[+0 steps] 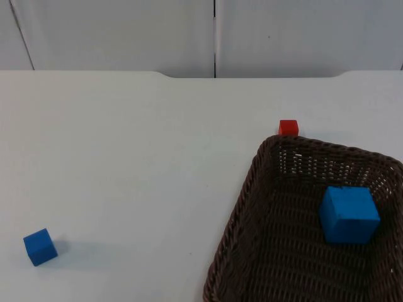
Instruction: Pick up the basket with the left hand and place the largest block into the basket with the right hand.
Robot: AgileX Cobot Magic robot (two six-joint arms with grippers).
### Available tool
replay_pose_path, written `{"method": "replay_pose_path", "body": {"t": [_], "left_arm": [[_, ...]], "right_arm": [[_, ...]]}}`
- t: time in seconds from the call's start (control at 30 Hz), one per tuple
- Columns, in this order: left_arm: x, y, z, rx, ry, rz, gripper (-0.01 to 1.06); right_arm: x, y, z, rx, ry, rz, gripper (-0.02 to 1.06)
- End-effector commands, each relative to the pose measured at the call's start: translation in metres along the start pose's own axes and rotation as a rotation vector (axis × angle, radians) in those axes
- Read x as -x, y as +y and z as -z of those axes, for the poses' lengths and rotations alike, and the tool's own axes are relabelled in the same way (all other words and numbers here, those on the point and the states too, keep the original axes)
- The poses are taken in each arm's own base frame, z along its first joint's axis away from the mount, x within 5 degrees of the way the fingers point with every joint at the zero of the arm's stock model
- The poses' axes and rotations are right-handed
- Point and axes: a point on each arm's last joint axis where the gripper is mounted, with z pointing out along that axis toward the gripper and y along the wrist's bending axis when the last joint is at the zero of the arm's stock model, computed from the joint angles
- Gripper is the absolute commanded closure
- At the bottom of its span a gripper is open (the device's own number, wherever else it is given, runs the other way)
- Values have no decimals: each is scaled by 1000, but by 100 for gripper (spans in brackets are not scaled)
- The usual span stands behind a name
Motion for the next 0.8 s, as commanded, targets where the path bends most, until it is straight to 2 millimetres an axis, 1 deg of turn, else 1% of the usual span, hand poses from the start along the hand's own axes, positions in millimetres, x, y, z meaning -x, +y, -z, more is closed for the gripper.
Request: {"method": "replay_pose_path", "body": {"t": [0.0,0.77], "left_arm": [[-1,0,-1,-4,-3,-28,0],[-1,0,-1,1,-6,-31,0]], "right_arm": [[0,0,0,-2,-5,9,-1],[0,0,0,1,-5,7,-1]]}}
